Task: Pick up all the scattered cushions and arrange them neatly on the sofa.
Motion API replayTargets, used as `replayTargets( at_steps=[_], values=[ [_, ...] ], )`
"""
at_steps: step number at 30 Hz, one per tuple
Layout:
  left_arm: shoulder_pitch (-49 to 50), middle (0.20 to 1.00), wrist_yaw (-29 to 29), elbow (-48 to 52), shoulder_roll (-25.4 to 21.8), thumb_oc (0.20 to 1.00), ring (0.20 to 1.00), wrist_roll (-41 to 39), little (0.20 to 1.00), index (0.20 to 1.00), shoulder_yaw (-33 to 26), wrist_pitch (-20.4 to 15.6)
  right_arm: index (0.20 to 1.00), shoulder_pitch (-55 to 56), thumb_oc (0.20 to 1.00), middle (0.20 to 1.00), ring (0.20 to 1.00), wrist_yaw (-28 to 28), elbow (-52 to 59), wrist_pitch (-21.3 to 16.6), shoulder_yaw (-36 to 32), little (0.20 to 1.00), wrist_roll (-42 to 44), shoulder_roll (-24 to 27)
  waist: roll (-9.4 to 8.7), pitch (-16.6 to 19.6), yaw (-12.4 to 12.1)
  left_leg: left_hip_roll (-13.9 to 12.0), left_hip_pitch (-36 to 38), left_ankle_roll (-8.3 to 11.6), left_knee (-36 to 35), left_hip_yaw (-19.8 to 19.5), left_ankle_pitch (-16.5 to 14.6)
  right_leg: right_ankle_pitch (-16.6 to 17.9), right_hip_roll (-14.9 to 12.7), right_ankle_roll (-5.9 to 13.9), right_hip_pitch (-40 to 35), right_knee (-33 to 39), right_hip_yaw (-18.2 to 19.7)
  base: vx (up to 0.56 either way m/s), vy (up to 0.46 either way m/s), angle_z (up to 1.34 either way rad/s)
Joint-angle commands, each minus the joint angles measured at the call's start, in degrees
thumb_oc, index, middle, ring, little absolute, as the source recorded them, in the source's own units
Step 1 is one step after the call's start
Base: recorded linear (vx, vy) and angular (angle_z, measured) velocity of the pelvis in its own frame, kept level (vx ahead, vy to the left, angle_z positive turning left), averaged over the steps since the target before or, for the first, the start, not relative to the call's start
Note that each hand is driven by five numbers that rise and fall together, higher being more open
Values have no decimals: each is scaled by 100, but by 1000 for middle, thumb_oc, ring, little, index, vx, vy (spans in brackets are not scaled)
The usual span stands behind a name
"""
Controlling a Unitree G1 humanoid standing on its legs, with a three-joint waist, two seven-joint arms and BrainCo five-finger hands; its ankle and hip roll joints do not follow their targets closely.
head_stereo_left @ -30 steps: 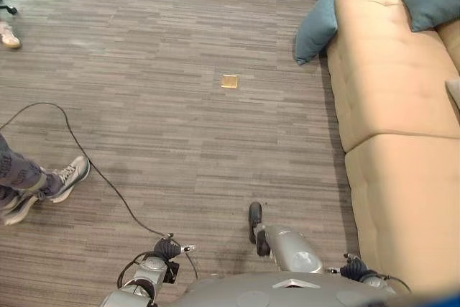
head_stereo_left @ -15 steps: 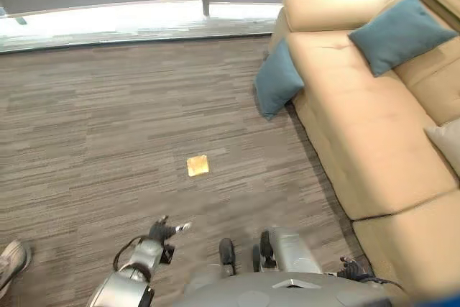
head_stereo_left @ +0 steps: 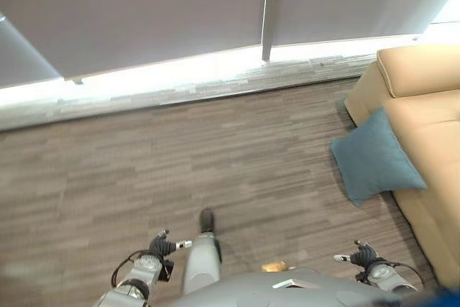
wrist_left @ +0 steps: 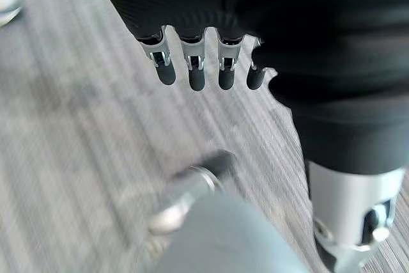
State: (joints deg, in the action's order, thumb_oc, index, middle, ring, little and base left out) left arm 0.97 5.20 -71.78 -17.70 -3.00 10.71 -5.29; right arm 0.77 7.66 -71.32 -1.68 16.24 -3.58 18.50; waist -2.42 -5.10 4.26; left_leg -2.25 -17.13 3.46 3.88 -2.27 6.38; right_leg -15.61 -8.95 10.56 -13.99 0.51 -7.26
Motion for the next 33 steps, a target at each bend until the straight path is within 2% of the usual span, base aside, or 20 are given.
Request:
replayTargets(
  at_steps=[1, 2, 5, 6, 8, 9, 10, 12, 13, 17, 18, 19, 20, 21, 22, 25, 26, 28, 31, 33],
  values=[
    [-269, 1000, 2, -155, 90, 1000, 1000, 103, 1000, 1000, 9, -56, 1000, -109, 1000, 1000, 1000, 89, 84, -34, -60, 1000, -29, 57, -256, -152, 19, 299, 988, 92, -159, 251, -669, 1433, 777, -390, 1407, 161, 362, 363, 284, -94],
    [-234, 1000, -4, -163, 89, 1000, 1000, 129, 1000, 1000, -2, -53, 1000, -132, 1000, 1000, 1000, 82, 77, -34, -60, 1000, -28, 30, -250, -119, -6, 343, 1047, 31, -160, 317, -696, 1410, 719, -360, 1414, 81, 482, 323, 318, -37],
    [-272, 1000, -13, -115, -36, 1000, 1000, 131, 1000, 1000, -40, -30, 1000, -275, 1000, 1000, 1000, 43, 196, -41, -6, 1000, -35, -54, -217, -177, -18, 343, 1226, -168, -147, 683, -842, 1352, 675, -221, 1855, -898, 635, 163, 223, -57],
    [-284, 1000, 5, -73, -51, 1000, 1000, 73, 1000, 1000, -43, -40, 1000, -333, 1000, 1000, 1000, 51, 207, -42, 49, 1000, -82, -78, -213, -195, -38, 328, 1309, -197, -119, 828, -916, 1403, 610, -203, 2045, -1035, 408, 112, 88, -65],
    [-290, 1000, 17, -40, -49, 1000, 1000, -2, 1000, 1000, -63, -56, 1000, -373, 1000, 1000, 1000, 42, 202, -33, 82, 1000, -118, -81, -218, -166, -109, 319, 1456, -195, -142, 1027, -1010, 1456, 474, -228, 2055, -783, -89, 135, 0, -113],
    [-305, 1000, 23, -26, -39, 1000, 1000, -63, 1000, 1000, -101, -64, 1000, -446, 1000, 1000, 1000, 50, 201, -23, 113, 1000, -167, -86, -208, -100, -172, 260, 1596, -160, -218, 1275, -1070, 1568, 303, -238, 2101, -532, -763, 175, -76, -98],
    [-319, 1000, 30, -34, -47, 1000, 1000, -74, 1000, 1000, -122, -61, 1000, -473, 1000, 1000, 1000, 55, 203, -21, 127, 1000, -192, -81, -206, -78, -197, 216, 1674, -141, -248, 1390, -1094, 1627, 232, -234, 2143, -456, -1089, 184, -91, -67],
    [-343, 1000, 22, -63, -65, 1000, 1000, -77, 1000, 1000, -161, -48, 1000, -517, 1000, 1000, 1000, 47, 213, -11, 154, 1000, -223, -91, -150, -75, -212, 103, 1876, -98, -297, 1515, -1243, 1613, 165, -181, 2243, -487, -1437, 189, -125, -106],
    [-343, 1000, -3, -81, -63, 1000, 1000, -41, 1000, 1000, -147, -53, 1000, -500, 1000, 1000, 1000, 49, 200, -18, 155, 1000, -200, -71, -212, -68, -176, 148, 1888, -115, -241, 1679, -1204, 1685, 103, -232, 2136, -323, -1543, 178, -165, -76],
    [-361, 1000, -40, -100, 22, 1000, 1000, -14, 1000, 1000, -92, -58, 1000, -347, 1000, 1000, 1000, 75, 48, -6, -9, 1000, -66, -20, -229, 50, -40, 69, 2004, 7, 17, 1681, -1347, 1682, 229, -297, 1903, -150, -1269, 194, -223, -9],
    [-392, 1000, -61, -108, 66, 1000, 1000, 15, 1000, 1000, -39, -45, 1000, -300, 1000, 1000, 1000, 85, -20, 8, -75, 1000, -15, 0, -246, 10, 14, -94, 1871, 130, 689, 1713, -1219, 1658, 295, -381, 1731, -51, -1211, 214, -291, 3],
    [-419, 1000, -61, -90, 79, 1000, 1000, 10, 1000, 1000, -18, -36, 1000, -304, 1000, 1000, 1000, 92, -33, 10, -85, 1000, 3, 24, -263, -28, 17, -156, 1776, 147, 1039, 1674, -1160, 1654, 324, -421, 1671, -1, -1159, 119, -180, -7],
    [-420, 1000, -61, -90, 79, 1000, 1000, 10, 1000, 1000, -17, -36, 1000, -305, 1000, 1000, 1000, 92, -33, 10, -86, 1000, 3, 24, -260, -30, 16, -162, 1770, 148, 1053, 1673, -1167, 1655, 329, -423, 1669, 1, -1159, 65, -100, -21],
    [-454, 1000, -62, -68, 106, 1000, 1000, -7, 1000, 1000, 8, -44, 1000, -307, 1000, 1000, 1000, 97, -37, 0, -91, 1000, 48, 31, -282, -45, 10, -146, 1648, 182, 1306, 1577, -1027, 1651, 351, -468, 1620, 58, -1102, 109, -118, -42],
    [-479, 1000, -56, -36, 167, 1000, 1000, -87, 1000, 1000, 50, -55, 1000, -305, 1000, 1000, 1000, 102, -48, 8, -97, 1000, 83, 61, -307, -106, -56, -72, 1373, 163, 1557, 1340, -1016, 1637, 415, -507, 1497, 182, -933, 136, -124, -46],
    [-471, 1000, -98, -11, 229, 1000, 1000, -173, 1000, 1000, 77, -59, 1000, -296, 1000, 1000, 1000, 116, -55, -2, -84, 1000, 77, 96, -377, -79, -123, 63, 1105, 48, 1161, 1161, -1229, 1620, 384, -411, 1376, 313, -740, 204, -38, -75],
    [-470, 1000, -97, -32, 245, 1000, 1000, -175, 1000, 1000, 103, -58, 1000, -295, 1000, 1000, 1000, 127, -56, -11, -47, 1000, 61, 106, -320, -94, -219, 81, 918, 81, 494, 942, -915, 1540, 510, -367, 1230, 341, -516, 309, 11, -100],
    [-458, 1000, -97, -87, 271, 1000, 1000, -181, 1000, 1000, 106, -53, 1000, -306, 1000, 1000, 1000, 132, -79, -11, -26, 1000, 46, 112, -257, -123, -303, 77, 777, 152, 167, 682, -614, 1451, 609, -373, 1112, 343, -339, 251, 35, -55],
    [-418, 1000, -124, -194, 319, 1000, 1000, -176, 1000, 1000, 110, -40, 1000, -327, 1000, 1000, 1000, 131, -86, -27, -28, 1000, 27, 123, -176, -118, -387, 178, 680, 157, 20, 278, -513, 1293, 671, -381, 960, 243, -42, 244, 81, -99],
    [-362, 1000, -136, -248, 313, 1000, 1000, -70, 1000, 1000, 110, 3, 1000, -306, 1000, 1000, 1000, 112, -96, -26, -44, 1000, -3, 85, -147, -34, -355, 238, 875, 63, 32, 298, -592, 1203, 585, -364, 926, 61, 68, 311, 194, -81]
  ],
)
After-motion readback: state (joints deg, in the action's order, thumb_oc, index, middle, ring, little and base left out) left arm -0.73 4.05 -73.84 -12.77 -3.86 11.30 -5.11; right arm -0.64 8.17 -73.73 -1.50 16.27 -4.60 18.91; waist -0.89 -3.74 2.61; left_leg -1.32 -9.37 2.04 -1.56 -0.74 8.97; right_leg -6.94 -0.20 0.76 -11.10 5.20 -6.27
